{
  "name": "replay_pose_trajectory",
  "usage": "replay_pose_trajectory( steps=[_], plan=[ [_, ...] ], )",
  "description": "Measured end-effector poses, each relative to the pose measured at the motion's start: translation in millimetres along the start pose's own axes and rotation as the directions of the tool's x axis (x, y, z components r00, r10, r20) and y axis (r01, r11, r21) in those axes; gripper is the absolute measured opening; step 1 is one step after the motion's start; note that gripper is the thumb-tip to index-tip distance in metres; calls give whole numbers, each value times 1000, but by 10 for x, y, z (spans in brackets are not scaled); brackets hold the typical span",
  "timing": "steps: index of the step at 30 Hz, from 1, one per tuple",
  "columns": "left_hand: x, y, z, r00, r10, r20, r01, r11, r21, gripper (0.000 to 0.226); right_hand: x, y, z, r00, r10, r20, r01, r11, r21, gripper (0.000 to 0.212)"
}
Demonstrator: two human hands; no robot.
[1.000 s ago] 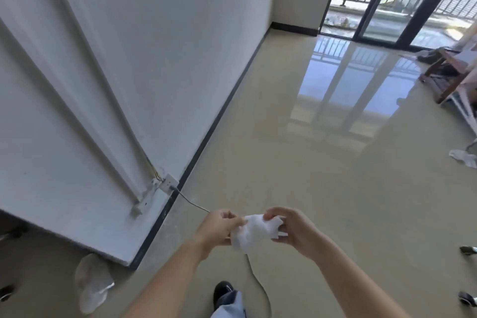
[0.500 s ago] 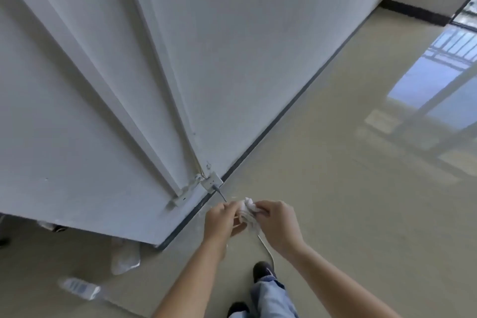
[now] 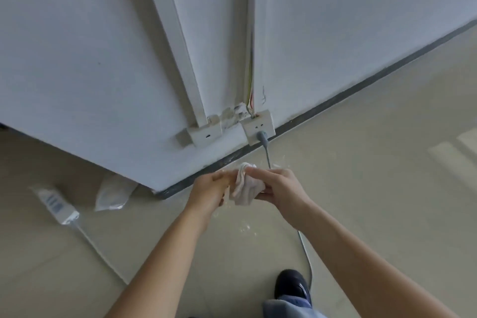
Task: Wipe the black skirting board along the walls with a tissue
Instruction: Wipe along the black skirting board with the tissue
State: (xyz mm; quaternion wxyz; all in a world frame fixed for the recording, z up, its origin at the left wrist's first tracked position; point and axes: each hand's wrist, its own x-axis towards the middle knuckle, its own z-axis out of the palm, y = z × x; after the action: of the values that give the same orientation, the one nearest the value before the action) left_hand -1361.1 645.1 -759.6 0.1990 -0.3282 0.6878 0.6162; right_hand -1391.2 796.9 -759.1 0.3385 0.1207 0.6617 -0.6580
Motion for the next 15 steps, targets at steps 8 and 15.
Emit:
replay_pose_trajectory(
  steps=[8,15],
  plan=[
    [1409,-1321,-375,996,79,-37,-70,978,198,38,1535,1396,192,938,194,288,-158,977,-143,40],
    [1814,-2051,-677,985,57,-164,-27,984,178,26,2101,2139,561,869,230,439,-134,962,-240,21]
  ],
)
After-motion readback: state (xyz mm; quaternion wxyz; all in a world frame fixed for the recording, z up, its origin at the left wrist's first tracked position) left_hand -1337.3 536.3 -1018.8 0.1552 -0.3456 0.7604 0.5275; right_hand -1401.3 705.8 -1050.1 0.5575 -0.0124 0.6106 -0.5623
